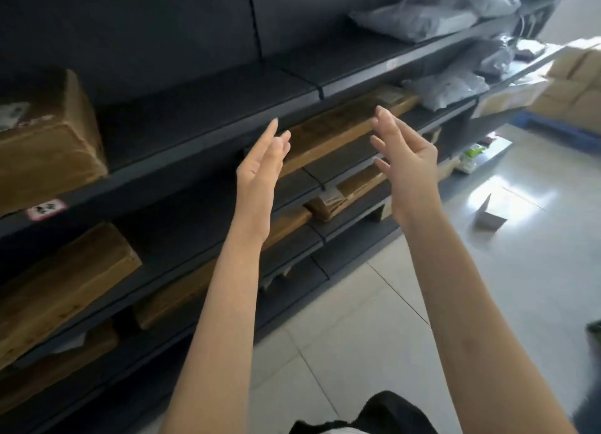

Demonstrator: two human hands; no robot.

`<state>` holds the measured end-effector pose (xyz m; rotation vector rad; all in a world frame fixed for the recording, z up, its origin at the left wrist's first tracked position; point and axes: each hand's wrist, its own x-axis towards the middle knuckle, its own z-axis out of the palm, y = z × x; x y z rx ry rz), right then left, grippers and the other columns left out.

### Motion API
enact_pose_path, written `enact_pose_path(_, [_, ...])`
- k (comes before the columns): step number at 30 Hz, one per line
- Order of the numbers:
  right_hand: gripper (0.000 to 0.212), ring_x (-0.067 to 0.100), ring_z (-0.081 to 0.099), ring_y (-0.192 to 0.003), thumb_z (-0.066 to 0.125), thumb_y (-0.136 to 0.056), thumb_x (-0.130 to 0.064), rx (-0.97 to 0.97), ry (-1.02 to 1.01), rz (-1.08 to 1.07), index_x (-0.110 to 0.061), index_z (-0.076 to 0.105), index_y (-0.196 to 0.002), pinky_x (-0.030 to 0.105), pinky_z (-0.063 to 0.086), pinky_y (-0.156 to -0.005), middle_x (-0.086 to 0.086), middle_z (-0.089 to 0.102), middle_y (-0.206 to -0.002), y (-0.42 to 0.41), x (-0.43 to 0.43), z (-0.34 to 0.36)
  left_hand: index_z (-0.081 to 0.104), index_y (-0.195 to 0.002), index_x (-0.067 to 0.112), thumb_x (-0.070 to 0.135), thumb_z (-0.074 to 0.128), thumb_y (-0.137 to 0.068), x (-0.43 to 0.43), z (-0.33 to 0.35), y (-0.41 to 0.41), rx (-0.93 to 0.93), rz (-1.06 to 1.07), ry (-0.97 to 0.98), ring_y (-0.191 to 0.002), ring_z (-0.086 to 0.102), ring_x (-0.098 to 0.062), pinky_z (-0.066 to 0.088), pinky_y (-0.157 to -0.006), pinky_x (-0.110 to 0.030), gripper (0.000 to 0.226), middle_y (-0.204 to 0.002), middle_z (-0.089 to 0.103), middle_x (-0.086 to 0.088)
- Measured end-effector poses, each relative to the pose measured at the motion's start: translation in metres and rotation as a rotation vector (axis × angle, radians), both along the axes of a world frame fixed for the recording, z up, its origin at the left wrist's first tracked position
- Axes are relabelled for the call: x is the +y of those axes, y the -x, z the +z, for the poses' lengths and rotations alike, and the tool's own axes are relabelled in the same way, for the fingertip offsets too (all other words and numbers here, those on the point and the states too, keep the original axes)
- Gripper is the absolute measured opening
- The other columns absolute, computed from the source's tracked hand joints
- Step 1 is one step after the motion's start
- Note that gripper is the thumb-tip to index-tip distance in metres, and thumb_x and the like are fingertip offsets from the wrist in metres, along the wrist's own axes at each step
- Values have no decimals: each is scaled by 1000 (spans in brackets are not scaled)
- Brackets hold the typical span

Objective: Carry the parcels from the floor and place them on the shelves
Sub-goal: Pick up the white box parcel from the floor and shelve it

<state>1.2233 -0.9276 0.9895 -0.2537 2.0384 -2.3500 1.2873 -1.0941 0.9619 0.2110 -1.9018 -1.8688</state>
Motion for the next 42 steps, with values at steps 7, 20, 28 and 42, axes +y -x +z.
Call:
enact_pose_path(7, [37,16,56,-124,56,-94,-35,-81,-33,-308,-18,62,-126,41,42,-109,-2,64,-129,70,202,-42,40,-149,22,34,39,-104,184,-34,122,-44,-272,-75,-134,51,-8,40,-108,-18,47,-146,54,1])
enact_pose_path(20, [37,11,57,-123,60,-92,-35,-253,-15,-656,-19,62,-125,37,43,-109,-3,64,-131,238,441,-101,42,-147,16,27,42,-104,444,-100,354,-219,-606,-154,-133,53,-16,37,-114,-29,44,-145,55,-7])
enact_pose_path(28, [36,11,58,-122,61,-92,-34,-367,-31,-692,-19,63,-124,36,44,-108,-3,65,-129,427,539,-126,42,-148,14,27,45,-103,542,-131,552,-345,-614,-209,-132,53,-14,42,-106,-19,47,-144,56,-7])
enact_pose_path(42, [37,12,58,-123,61,-92,-34,-434,-100,-607,-17,63,-124,37,43,-109,-1,65,-130,754,722,-166,43,-147,15,27,45,-103,703,-171,862,-415,-485,-221,-131,55,-15,41,-107,-21,46,-143,56,-7])
